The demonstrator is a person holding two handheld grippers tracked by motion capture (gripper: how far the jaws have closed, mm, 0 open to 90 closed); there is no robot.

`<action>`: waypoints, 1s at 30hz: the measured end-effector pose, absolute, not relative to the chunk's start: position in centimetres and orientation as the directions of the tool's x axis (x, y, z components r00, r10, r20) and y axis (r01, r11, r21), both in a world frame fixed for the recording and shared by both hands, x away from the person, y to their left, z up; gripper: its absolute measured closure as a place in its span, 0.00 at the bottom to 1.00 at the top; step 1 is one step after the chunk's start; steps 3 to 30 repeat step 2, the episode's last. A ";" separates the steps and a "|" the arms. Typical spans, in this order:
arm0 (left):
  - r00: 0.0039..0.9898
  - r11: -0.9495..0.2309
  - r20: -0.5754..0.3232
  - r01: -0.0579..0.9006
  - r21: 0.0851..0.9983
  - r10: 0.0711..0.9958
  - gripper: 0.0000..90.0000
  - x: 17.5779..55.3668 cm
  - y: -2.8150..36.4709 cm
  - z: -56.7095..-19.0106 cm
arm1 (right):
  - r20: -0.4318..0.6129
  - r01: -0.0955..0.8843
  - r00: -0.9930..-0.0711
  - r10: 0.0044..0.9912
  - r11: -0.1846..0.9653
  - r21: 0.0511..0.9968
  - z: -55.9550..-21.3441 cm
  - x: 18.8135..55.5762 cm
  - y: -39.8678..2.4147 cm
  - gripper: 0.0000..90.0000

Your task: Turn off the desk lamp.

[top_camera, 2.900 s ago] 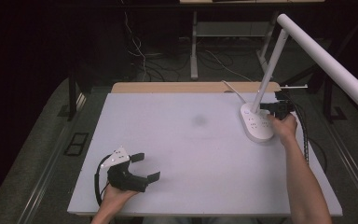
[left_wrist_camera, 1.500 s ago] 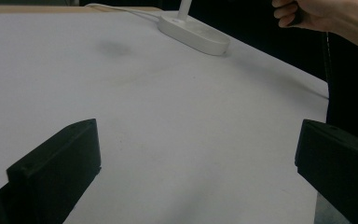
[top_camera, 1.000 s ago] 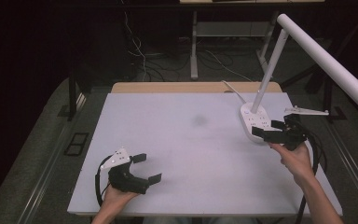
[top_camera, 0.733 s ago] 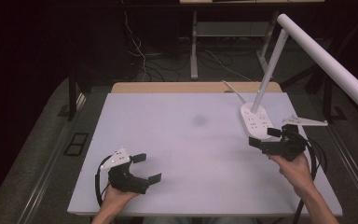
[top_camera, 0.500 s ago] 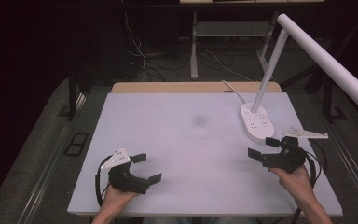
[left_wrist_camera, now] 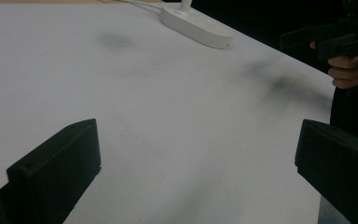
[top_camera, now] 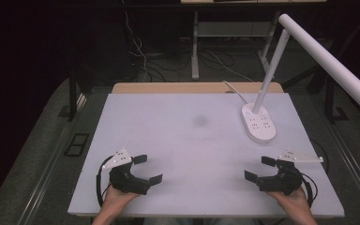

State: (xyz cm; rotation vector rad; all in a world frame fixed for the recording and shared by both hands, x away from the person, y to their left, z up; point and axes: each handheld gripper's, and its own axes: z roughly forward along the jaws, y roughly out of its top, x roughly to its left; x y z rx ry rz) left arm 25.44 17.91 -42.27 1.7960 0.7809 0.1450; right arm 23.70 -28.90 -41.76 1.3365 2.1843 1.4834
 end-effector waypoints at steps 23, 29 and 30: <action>0.773 -0.167 -0.276 0.438 0.883 0.571 0.00 25.5 17.9 -42.3 | 0.316 0.568 -0.579 0.752 0.093 0.818 -42.4 23.6 -29.0 0.01; 0.773 -0.167 -0.276 0.438 0.883 0.571 0.00 25.5 17.9 -42.3 | 0.316 0.568 -0.579 0.752 0.093 0.818 -42.4 23.6 -29.0 0.01; 0.773 -0.167 -0.276 0.438 0.883 0.571 0.00 25.5 17.9 -42.3 | 0.316 0.568 -0.579 0.752 0.093 0.818 -42.4 23.6 -29.0 0.01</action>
